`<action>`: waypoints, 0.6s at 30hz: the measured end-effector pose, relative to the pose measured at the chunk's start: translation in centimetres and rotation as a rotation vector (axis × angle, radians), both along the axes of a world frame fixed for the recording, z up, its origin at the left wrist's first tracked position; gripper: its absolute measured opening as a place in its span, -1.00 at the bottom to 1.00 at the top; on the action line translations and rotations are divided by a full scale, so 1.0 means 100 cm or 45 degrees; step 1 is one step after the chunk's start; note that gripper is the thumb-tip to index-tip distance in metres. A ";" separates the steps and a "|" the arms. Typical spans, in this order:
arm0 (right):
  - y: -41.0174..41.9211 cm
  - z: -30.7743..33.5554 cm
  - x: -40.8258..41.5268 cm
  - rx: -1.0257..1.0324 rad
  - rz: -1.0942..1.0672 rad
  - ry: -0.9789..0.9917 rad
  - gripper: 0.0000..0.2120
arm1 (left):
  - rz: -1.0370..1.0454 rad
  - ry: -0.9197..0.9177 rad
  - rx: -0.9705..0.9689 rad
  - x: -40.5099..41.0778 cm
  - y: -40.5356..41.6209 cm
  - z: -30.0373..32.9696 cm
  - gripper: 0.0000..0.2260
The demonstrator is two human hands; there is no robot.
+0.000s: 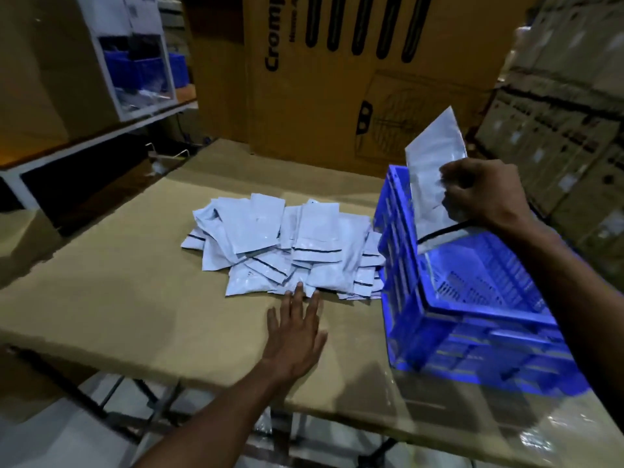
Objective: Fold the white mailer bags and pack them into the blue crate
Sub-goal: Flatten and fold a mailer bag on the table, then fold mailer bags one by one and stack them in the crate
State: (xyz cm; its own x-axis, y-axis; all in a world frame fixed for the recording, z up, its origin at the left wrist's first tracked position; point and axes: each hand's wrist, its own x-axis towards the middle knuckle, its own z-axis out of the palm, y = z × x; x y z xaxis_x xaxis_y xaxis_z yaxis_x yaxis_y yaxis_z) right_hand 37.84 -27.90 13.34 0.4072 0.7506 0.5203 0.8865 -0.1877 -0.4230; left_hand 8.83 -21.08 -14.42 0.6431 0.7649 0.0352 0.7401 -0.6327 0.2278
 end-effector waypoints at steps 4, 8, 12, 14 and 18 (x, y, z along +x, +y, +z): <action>-0.009 -0.016 0.035 -0.317 -0.210 -0.273 -0.64 | 0.041 0.018 0.018 0.006 -0.006 -0.005 -0.35; -0.011 -0.046 0.054 -0.723 -0.256 -0.317 -0.58 | 0.087 0.006 0.062 0.006 -0.006 -0.005 -0.36; -0.006 -0.072 0.059 -1.017 -0.215 -0.424 -0.54 | 0.094 0.026 0.097 0.006 -0.006 -0.004 -0.37; 0.000 -0.086 0.058 -1.083 -0.151 -0.423 -0.55 | 0.098 0.014 0.108 0.006 -0.006 -0.005 -0.38; 0.012 -0.111 0.050 -1.142 -0.025 -0.339 -0.56 | 0.110 0.015 0.116 0.006 -0.006 -0.005 -0.37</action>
